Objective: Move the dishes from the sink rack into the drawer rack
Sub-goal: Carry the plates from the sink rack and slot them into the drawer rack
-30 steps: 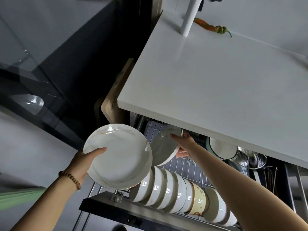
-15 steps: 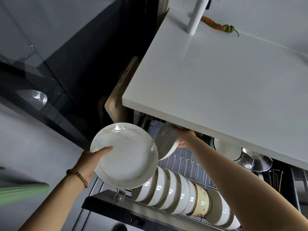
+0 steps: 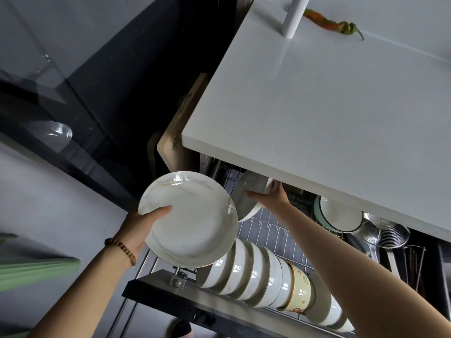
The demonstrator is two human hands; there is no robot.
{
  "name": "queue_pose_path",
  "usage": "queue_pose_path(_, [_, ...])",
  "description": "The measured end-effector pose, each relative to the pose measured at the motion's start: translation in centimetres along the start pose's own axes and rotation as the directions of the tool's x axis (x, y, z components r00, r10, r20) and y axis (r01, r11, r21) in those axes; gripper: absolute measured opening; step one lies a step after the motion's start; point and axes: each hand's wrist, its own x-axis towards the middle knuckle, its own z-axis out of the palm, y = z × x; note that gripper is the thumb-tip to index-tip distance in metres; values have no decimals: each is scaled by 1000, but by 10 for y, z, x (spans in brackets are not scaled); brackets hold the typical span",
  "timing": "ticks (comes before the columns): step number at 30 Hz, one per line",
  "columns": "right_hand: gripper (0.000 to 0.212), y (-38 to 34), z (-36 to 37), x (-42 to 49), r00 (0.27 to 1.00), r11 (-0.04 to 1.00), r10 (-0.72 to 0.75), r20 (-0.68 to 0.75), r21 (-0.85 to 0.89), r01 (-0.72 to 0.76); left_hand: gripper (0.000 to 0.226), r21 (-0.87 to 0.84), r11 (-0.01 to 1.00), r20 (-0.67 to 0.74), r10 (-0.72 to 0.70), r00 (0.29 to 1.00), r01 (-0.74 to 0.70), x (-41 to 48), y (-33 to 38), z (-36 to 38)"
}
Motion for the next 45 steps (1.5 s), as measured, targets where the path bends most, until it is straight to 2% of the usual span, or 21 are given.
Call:
queue_pose_path(3, [103,7,2,-2,996,997,-72,47,35,70,47,5,1000,12,-3,1000,3,0,-1,3])
queue_pose_path(5, [110,9,3,-5,993,993,-75,95,102,65,48,6,1000,14,6,1000,-6,-1,0,4])
queue_pose_path(10, [126,9,-13,-52,974,968,67,214,221,-115,48,27,1000,71,-1,997,-1,-11,4,5])
queue_pose_path(11, [118,9,-22,-70,972,962,48,231,252,-107,48,45,999,95,-13,995,8,-15,5,5])
queue_pose_path(13, [87,15,-39,-101,938,931,-5,346,344,-122,46,79,997,153,-39,988,28,-23,6,9])
queue_pose_path(15, [60,22,-53,-128,851,882,-66,521,429,-195,41,83,996,218,-59,974,42,-36,8,21])
queue_pose_path(17, [57,31,-64,-147,811,834,-117,573,500,-233,41,97,993,281,-96,955,71,-46,4,39])
queue_pose_path(21, [82,58,-83,-159,886,727,-62,460,628,-276,50,151,985,357,-133,925,83,-56,-12,85])
queue_pose_path(25, [42,77,-110,-160,969,769,-42,245,627,-125,56,235,972,361,-72,930,-16,-52,-21,128])
queue_pose_path(27, [37,85,-125,-158,980,766,-27,195,634,-105,77,277,956,409,-32,912,-91,-45,-28,143])
queue_pose_path(28, [38,88,-130,-156,983,759,-18,180,642,-104,78,288,949,439,-8,899,-132,-43,-31,149])
queue_pose_path(30, [42,96,-139,-150,987,752,1,162,651,-107,50,235,949,469,79,880,-210,-39,-34,159])
queue_pose_path(32, [45,105,-145,-141,991,746,46,122,656,-115,21,135,956,415,184,891,-260,-35,-34,168])
queue_pose_path(33, [47,109,-148,-136,993,748,59,100,655,-110,18,104,947,361,249,899,-304,-32,-33,171])
queue_pose_path(35, [50,117,-152,-124,996,744,64,60,662,-88,29,142,891,242,390,888,-431,-20,-33,177])
queue_pose_path(36, [48,119,-152,-119,997,743,69,41,665,-78,37,227,846,219,438,872,-482,-11,-36,178])
queue_pose_path(37, [45,121,-152,-112,997,753,75,10,655,-63,43,307,801,228,462,857,-514,-3,-37,179])
queue_pose_path(39, [42,125,-150,-99,996,782,71,-53,623,-22,51,352,769,284,456,843,-534,8,-41,183])
queue_pose_path(41, [45,126,-144,-84,994,793,68,-85,610,-2,41,337,760,325,460,826,-556,15,-44,187])
queue_pose_path(43, [47,124,-137,-69,990,806,71,-121,592,14,13,350,692,355,526,773,-631,24,-48,189])
queue_pose_path(45, [46,119,-130,-54,987,828,75,-145,561,19,29,379,592,384,598,703,-711,35,-51,188])
